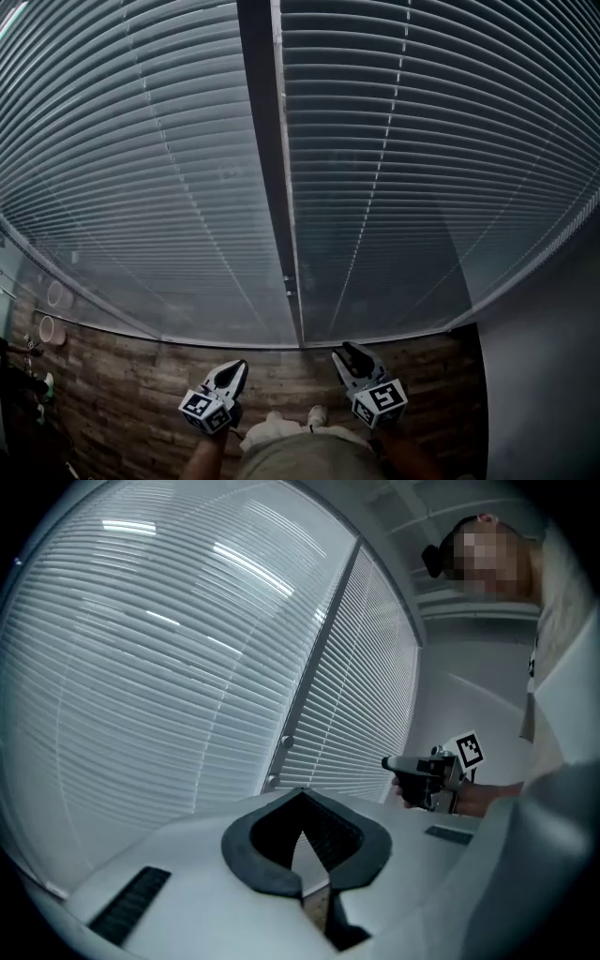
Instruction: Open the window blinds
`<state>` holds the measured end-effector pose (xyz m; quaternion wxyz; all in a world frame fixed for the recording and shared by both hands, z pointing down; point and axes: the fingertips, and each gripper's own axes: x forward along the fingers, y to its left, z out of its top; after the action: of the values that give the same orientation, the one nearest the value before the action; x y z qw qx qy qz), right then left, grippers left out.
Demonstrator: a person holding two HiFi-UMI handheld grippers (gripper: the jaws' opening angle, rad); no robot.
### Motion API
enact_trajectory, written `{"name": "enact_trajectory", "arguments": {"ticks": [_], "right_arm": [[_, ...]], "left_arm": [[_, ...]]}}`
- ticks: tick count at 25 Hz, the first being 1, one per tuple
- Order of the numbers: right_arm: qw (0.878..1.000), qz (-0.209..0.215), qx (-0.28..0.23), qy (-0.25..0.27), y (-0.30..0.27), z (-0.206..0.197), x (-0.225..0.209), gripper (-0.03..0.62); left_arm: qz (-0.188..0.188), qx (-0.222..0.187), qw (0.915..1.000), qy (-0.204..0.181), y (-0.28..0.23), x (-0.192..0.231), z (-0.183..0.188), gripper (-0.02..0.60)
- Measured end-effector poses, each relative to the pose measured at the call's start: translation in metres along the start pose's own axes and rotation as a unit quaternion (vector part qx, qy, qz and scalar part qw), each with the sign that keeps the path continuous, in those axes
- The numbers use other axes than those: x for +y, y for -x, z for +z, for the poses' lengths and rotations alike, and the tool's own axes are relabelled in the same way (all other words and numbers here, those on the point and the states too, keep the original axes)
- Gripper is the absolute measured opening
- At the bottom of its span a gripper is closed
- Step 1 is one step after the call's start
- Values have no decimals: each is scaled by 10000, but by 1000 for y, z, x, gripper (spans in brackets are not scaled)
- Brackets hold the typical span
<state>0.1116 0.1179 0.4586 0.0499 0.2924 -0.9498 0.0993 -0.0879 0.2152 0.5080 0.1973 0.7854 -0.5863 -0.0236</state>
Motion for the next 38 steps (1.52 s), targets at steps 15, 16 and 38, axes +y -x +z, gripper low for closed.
{"name": "enact_trajectory", "arguments": {"ticks": [15,16,38], "right_arm": [[9990,324,-31,-301,-24,17,17,109],[9989,315,-23,-337,-29,18,17,109],[9934,-897,86,-717,-151,-24,-9,94]], "left_arm": [[-158,9,9997,-166,-16,5,18,9],[-164,-19,9998,-79,-18,10,21,9],[-725,204,9960,-476,-65,148,33,11]]}}
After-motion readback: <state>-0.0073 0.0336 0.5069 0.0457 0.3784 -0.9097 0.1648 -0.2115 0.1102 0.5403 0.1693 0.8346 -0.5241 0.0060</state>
